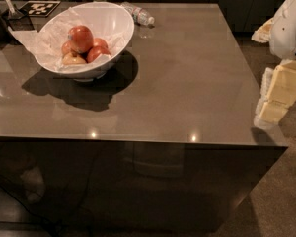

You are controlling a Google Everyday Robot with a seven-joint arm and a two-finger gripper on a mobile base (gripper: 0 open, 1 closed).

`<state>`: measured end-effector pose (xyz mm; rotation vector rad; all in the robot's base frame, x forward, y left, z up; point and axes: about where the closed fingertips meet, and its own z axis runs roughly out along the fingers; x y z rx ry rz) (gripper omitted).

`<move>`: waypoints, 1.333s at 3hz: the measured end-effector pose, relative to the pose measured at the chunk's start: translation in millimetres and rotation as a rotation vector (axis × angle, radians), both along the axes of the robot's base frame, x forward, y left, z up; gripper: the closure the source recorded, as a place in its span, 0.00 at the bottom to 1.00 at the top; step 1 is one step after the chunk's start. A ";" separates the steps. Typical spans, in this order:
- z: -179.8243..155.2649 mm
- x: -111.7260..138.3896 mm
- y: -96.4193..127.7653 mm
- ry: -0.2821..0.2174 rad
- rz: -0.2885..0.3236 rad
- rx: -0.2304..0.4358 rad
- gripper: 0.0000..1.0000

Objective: Pick apple from white bowl

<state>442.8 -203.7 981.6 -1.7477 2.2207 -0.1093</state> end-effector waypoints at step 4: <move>27.9 52.4 112.7 -0.026 0.216 -0.031 0.00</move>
Offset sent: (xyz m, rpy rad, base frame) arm 0.0512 0.1472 0.0121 -0.1229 0.1291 0.3349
